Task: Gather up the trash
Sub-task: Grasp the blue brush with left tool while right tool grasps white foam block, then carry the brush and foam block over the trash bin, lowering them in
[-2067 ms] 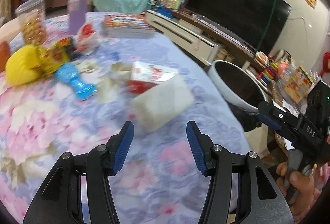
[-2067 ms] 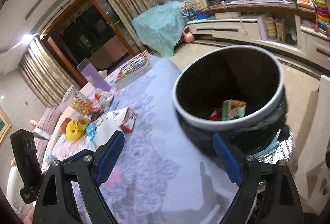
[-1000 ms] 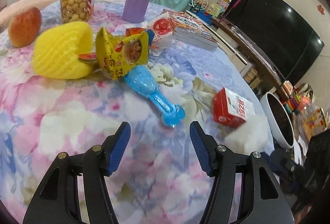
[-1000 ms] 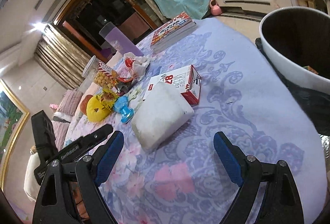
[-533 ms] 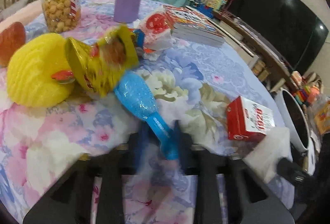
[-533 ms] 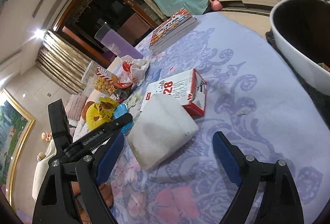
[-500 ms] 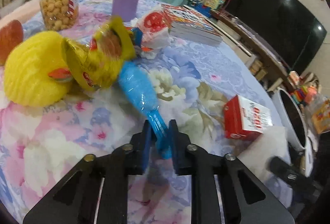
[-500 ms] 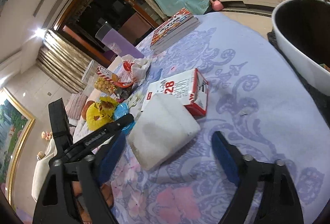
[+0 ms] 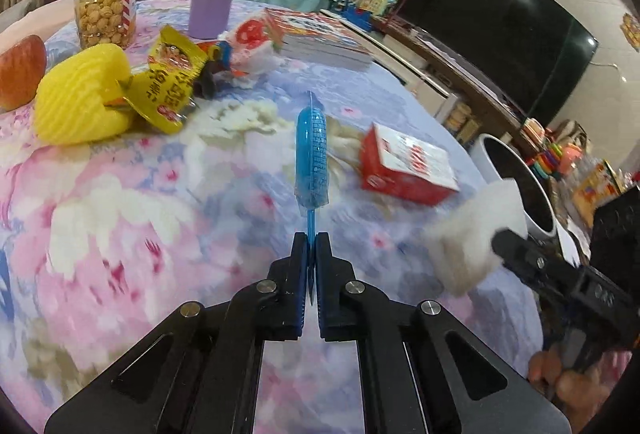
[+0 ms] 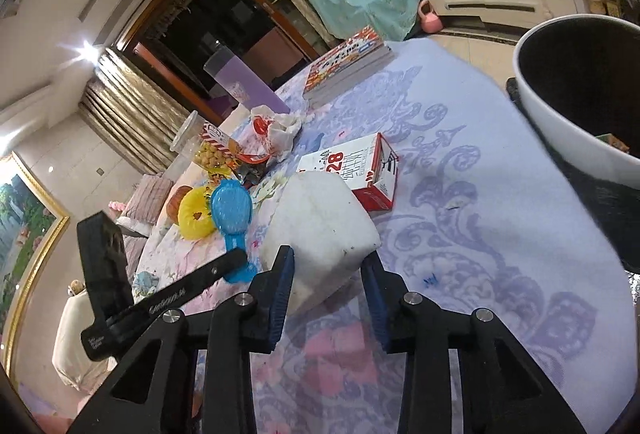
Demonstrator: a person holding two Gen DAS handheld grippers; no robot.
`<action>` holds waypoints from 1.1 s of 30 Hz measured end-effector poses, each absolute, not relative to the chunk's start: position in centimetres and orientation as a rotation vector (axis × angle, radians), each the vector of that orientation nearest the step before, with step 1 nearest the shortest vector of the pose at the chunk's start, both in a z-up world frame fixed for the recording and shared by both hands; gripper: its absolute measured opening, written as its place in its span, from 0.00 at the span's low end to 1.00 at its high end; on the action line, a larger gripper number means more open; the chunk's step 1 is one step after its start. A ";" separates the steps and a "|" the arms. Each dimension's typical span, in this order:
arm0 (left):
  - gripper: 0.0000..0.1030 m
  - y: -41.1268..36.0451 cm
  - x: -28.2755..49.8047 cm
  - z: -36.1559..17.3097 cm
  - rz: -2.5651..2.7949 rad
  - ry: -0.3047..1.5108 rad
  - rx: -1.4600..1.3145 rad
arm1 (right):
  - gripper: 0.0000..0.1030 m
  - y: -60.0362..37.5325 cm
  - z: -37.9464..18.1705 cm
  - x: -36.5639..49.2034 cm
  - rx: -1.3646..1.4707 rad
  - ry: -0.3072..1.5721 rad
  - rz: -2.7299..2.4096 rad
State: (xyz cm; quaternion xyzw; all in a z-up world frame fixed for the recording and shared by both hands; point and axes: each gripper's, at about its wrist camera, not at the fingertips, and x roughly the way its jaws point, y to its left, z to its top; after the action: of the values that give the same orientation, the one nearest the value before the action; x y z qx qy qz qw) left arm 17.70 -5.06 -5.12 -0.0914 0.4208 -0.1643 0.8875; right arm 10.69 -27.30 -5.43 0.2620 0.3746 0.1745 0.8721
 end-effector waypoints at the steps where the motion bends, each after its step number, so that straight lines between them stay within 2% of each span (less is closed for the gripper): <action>1: 0.03 -5.3 17.4 -5.1 -0.350 0.875 -0.187 | 0.34 -27.4 -5.3 10.6 0.549 0.781 0.363; 33: 0.03 -17.9 14.6 -1.8 -0.601 0.848 -0.064 | 0.33 -37.5 -2.7 5.6 0.543 0.636 0.141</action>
State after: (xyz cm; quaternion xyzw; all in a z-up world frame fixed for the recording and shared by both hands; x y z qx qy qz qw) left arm 14.62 -17.92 -1.76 -0.0305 0.4053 -0.2870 0.8674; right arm 5.63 -37.50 -2.65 0.2633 0.3085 0.0685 0.9115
